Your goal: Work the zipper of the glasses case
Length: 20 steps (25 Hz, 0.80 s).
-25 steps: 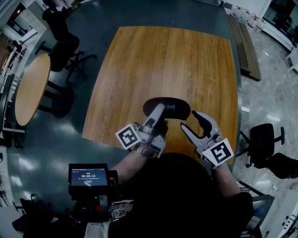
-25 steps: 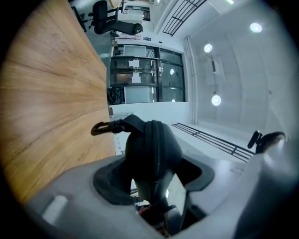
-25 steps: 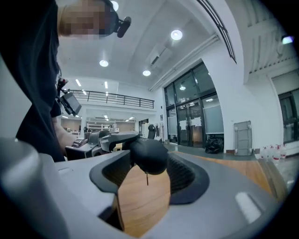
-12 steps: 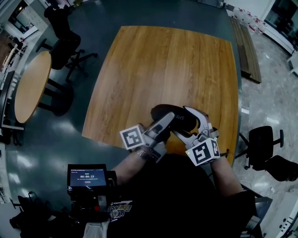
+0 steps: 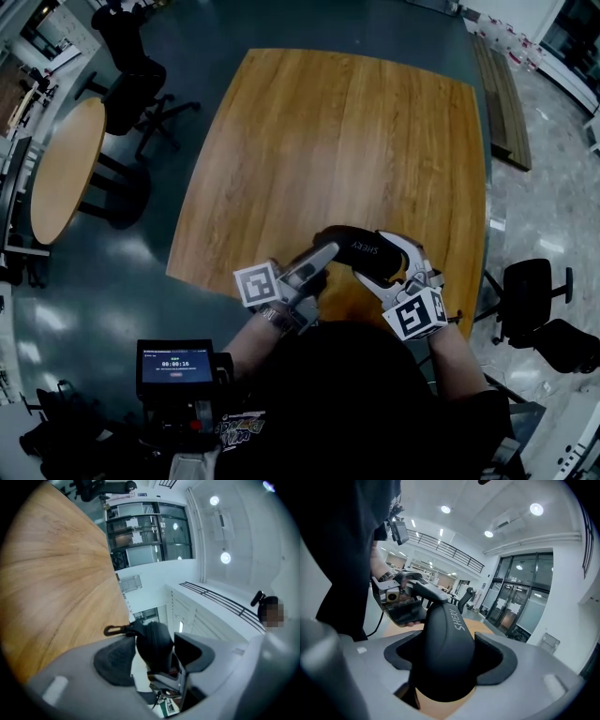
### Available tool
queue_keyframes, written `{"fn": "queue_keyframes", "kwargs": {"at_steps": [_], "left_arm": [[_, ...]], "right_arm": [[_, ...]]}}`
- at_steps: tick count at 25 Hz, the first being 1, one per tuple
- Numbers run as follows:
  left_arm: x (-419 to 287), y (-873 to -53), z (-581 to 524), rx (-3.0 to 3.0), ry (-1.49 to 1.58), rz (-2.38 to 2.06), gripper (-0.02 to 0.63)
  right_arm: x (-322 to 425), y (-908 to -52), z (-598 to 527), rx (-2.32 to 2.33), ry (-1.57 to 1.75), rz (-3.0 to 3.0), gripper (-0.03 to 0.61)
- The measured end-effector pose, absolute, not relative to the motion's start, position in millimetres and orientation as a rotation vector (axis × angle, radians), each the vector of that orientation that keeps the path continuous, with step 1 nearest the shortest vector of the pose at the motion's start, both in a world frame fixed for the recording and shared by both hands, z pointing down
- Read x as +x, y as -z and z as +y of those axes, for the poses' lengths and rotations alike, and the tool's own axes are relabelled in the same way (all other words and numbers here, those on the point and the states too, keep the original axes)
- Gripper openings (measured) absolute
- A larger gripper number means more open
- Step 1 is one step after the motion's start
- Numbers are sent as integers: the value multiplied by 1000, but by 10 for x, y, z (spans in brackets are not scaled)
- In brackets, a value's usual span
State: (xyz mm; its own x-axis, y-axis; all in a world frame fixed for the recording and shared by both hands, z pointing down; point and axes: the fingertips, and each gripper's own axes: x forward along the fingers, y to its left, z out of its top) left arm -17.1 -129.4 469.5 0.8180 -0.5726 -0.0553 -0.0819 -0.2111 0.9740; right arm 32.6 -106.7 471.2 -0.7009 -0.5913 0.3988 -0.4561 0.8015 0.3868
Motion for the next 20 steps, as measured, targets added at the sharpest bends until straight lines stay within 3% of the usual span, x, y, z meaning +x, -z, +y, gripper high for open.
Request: {"fn": "queue_keyframes", "kwargs": {"at_steps": [5,7,12,20], "left_arm": [[-472,-4940,-1253,1891,364,-660,44],[-403,-5009,-1110,2054,212,-665,9],[-97,-5229,-614,2261,-138,-579,0],[-261,-5397,-381,2184,-169,-604,0]], "right_arm": [[722,-5350,-1432,943,12,-2498,345],[755,-5690,-1619,967,-139,-2483,345],[710,-6510,-1948,865,-303,-2375,345],[481,-6794,-2109,615,-201,-2310,345]]}}
